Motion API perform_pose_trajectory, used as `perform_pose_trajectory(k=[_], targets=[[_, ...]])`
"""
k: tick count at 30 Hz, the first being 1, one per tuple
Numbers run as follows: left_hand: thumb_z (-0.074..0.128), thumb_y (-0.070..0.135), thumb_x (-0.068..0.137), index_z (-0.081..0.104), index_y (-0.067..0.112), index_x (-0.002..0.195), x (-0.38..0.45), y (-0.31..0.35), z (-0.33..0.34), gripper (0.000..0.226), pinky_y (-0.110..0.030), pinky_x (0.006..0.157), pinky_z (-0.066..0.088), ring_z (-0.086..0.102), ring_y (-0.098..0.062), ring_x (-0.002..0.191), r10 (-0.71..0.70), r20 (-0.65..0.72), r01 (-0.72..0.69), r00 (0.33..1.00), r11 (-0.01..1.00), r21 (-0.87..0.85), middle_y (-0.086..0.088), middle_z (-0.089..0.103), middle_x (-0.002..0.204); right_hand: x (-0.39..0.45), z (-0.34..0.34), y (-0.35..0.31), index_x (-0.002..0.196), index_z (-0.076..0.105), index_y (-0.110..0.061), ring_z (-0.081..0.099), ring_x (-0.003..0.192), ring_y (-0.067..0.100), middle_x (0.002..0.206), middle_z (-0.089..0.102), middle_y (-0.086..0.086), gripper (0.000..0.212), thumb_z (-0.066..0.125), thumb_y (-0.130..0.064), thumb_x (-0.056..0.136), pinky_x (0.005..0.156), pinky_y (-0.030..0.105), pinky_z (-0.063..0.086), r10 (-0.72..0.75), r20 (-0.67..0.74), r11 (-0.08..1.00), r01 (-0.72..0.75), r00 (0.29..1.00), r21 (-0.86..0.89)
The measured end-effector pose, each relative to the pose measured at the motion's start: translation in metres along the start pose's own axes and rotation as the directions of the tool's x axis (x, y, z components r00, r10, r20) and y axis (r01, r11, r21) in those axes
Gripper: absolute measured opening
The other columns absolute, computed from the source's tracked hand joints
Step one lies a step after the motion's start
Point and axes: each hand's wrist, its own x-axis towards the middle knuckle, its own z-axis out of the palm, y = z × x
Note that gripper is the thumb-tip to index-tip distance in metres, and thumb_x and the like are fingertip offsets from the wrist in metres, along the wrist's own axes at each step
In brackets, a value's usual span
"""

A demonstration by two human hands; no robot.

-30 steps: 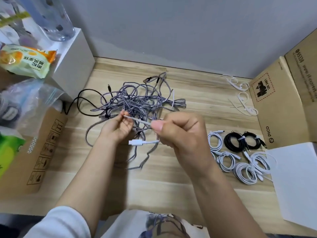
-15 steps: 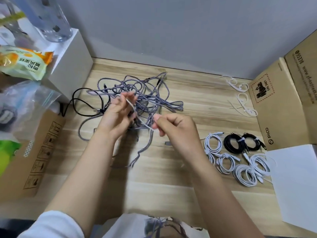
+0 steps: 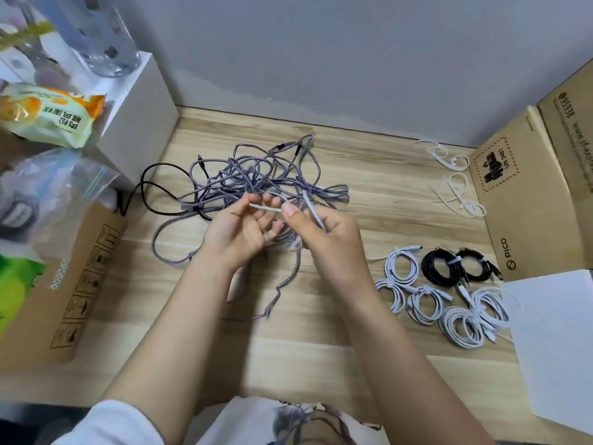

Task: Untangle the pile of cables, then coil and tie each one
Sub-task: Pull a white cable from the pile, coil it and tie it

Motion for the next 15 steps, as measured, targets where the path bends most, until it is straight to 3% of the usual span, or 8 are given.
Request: perform_pose_trajectory(k=[2,5,7,9,12,15], targets=[[0.033,0.032,0.099,0.06,0.017,0.061,0.012,0.005,-0.021,0.049,-0.034,0.083,0.049,0.063,-0.014,0.087,-0.008,-0.113,-0.001,0.994,0.997,-0.079,0.002,0.062,0.084,-0.009,-0.01,-0.018,0.037,0.051,-0.022,0.033,0.038,-0.003,0.036,0.038,-0.014,0.053,0.061,-0.01,0.088,0.046,0.011,0.028,-0.13,0.079,0.972,0.111,0.988,0.205],[0.033,0.034,0.1,0.058,0.017,0.044,0.019,0.013,-0.042,0.063,-0.03,0.078,0.041,0.062,-0.009,0.073,0.025,-0.221,-0.056,0.975,0.99,-0.133,0.006,0.063,0.072,-0.019,-0.023,-0.039,0.039,0.051,-0.029,0.027,0.044,-0.002,0.044,0.031,-0.02,0.042,0.058,-0.025,0.081,0.047,0.016,0.024,-0.34,0.157,0.87,0.246,0.927,0.428],[0.035,0.033,0.1,0.056,0.021,0.057,0.018,0.019,-0.043,0.05,-0.03,0.083,0.041,0.064,-0.008,0.065,0.04,-0.243,-0.079,0.969,0.986,-0.15,0.008,0.063,0.064,-0.023,-0.028,-0.046,0.042,0.043,-0.028,0.028,0.045,0.0,0.046,0.028,-0.019,0.041,0.063,-0.033,0.078,0.048,0.017,0.026,-0.391,0.196,0.841,0.262,0.899,0.474],[0.036,0.034,0.1,0.053,0.023,0.067,0.021,0.021,-0.042,0.038,-0.029,0.083,0.042,0.066,-0.007,0.066,0.077,-0.213,-0.113,0.974,0.98,-0.161,0.009,0.065,0.066,-0.026,-0.03,-0.048,0.041,0.048,-0.031,0.03,0.044,-0.002,0.045,0.031,-0.021,0.038,0.062,-0.027,0.077,0.049,0.015,0.028,-0.396,0.205,0.838,0.262,0.895,0.478],[0.038,0.034,0.098,0.066,0.023,0.061,0.021,0.022,-0.032,0.047,-0.028,0.08,0.047,0.067,-0.004,0.072,0.181,-0.114,-0.192,0.977,0.977,-0.088,0.012,0.068,0.071,-0.016,-0.024,-0.037,0.041,0.05,-0.027,0.028,0.045,0.001,0.044,0.033,-0.018,0.036,0.062,-0.022,0.075,0.047,0.014,0.027,-0.254,0.18,0.923,0.183,0.95,0.339],[0.05,0.04,0.086,0.068,0.027,0.057,0.007,0.018,-0.007,0.037,-0.031,0.08,0.046,0.067,-0.002,0.082,0.245,0.064,-0.249,0.967,0.967,0.05,0.015,0.069,0.077,-0.001,-0.016,-0.007,0.056,0.055,-0.026,0.036,0.05,0.003,0.05,0.043,-0.011,0.018,0.063,-0.026,0.072,0.052,0.019,0.032,-0.103,0.143,0.993,0.111,0.984,-0.05]])
